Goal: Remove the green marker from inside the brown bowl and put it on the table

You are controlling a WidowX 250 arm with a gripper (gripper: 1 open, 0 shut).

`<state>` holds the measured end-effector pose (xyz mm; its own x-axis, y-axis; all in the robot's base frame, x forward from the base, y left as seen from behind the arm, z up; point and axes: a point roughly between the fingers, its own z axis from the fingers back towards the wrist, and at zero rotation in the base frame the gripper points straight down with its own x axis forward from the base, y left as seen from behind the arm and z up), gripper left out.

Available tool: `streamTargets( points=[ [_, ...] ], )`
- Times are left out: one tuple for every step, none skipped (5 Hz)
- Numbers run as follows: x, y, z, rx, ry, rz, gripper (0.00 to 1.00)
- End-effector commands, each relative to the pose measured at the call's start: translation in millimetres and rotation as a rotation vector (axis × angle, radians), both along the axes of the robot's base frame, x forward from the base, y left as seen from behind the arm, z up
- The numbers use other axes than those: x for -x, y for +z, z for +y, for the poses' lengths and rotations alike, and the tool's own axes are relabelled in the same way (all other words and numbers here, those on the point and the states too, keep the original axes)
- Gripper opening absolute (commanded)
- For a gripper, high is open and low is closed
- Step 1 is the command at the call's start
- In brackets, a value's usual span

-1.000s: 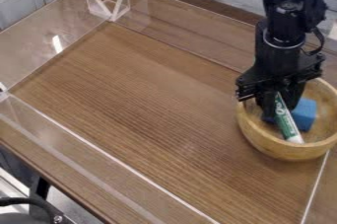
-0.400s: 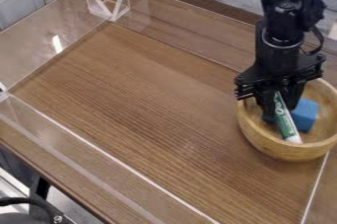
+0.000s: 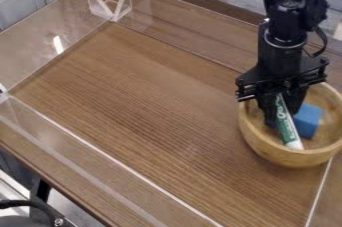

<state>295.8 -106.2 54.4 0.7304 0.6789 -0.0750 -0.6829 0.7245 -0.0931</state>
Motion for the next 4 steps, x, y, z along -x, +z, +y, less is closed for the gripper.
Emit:
streamTargets(
  points=[
    [-8.4,25.7,-0.8,0.028,-0.013,-0.066,0.0],
    [-10.5,29.5,-0.7,0.037,-0.021,-0.072,0.0],
    [-12.8,32.9,-0.4,0.046,-0.029,-0.079,0.0],
    [-15.1,36.6,0.3,0.056,-0.036,-0.089,0.0]
  ],
)
